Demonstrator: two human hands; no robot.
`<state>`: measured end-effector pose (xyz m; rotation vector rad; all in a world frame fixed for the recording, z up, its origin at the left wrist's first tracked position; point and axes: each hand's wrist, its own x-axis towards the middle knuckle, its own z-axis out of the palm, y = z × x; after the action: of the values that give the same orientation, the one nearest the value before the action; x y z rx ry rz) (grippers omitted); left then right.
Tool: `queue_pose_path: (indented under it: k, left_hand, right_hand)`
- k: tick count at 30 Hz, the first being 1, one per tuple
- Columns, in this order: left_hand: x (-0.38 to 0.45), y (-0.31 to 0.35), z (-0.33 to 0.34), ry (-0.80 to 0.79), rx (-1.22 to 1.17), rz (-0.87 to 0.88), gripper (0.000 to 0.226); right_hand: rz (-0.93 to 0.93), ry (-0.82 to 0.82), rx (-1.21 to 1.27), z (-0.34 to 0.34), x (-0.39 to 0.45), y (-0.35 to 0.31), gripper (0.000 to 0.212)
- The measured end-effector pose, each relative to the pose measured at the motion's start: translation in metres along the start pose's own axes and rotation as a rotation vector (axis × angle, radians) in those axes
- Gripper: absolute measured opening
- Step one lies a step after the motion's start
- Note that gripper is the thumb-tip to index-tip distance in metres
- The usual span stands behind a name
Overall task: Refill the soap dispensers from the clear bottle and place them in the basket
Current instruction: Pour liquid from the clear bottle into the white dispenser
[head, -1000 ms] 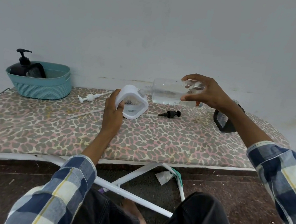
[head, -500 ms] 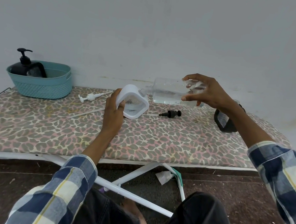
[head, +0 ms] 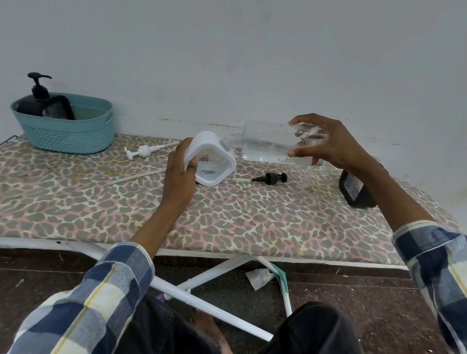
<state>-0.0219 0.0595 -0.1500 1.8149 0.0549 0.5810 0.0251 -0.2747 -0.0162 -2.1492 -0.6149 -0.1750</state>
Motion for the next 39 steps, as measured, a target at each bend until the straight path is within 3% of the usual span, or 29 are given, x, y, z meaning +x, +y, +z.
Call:
queue_pose_path:
  k: [39]
  left_hand:
    - [-0.0002,0.0015,0.0003,0.003,-0.018,-0.015,0.053]
  right_hand:
    - [0.006,-0.006,-0.025,-0.0019,0.0014,-0.0051,0.059]
